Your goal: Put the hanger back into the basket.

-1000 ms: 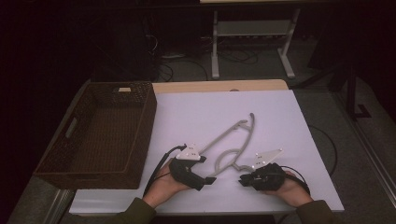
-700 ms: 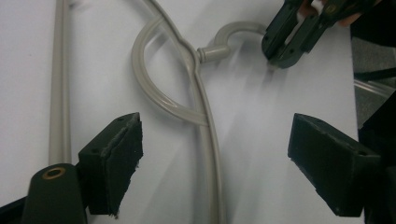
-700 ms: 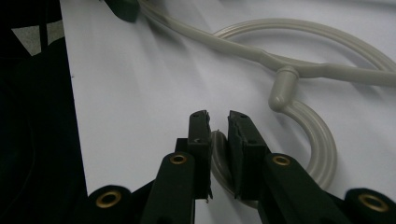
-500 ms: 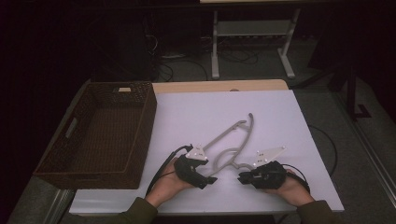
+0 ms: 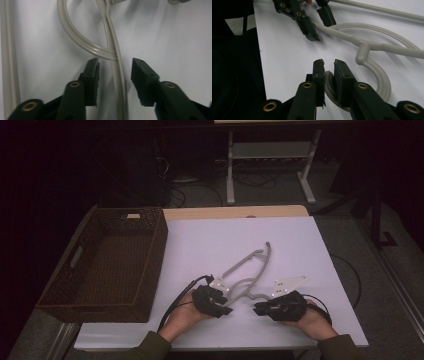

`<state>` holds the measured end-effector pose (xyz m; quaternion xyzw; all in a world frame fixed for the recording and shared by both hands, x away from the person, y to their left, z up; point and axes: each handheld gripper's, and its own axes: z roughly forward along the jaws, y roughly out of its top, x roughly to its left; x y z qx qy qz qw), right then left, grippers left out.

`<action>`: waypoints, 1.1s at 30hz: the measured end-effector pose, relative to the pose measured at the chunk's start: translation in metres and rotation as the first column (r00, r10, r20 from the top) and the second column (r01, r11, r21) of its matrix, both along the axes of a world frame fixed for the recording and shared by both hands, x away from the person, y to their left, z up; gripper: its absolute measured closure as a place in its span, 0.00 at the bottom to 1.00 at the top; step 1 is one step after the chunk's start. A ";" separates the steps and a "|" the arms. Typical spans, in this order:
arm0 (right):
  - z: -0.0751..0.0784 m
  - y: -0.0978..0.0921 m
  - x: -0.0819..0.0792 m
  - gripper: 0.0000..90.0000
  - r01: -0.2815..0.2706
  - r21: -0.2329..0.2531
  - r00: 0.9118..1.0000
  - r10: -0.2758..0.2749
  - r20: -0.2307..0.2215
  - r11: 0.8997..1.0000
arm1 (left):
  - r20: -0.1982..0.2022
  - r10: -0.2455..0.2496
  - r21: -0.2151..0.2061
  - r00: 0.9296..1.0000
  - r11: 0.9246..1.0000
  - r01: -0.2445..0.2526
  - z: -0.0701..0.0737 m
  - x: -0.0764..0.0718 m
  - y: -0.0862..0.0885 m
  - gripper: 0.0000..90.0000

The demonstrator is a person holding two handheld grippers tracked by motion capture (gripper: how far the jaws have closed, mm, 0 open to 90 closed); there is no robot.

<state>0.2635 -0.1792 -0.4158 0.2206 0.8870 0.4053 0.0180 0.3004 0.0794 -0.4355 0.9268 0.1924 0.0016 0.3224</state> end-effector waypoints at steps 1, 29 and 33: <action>0.001 0.000 0.000 0.88 -0.001 0.003 1.000 0.001 0.003 1.000 | -0.003 0.010 -0.009 1.000 1.000 -0.010 0.000 0.000 0.000 0.71; 0.022 -0.015 0.000 0.19 0.159 0.139 0.977 -0.176 0.118 0.977 | -0.025 0.054 -0.040 0.998 0.998 -0.055 0.015 0.003 0.012 0.91; 0.027 -0.025 -0.003 0.16 0.199 0.188 0.967 -0.224 0.121 0.962 | -0.020 0.059 -0.049 0.998 0.997 -0.060 0.021 0.005 0.018 0.91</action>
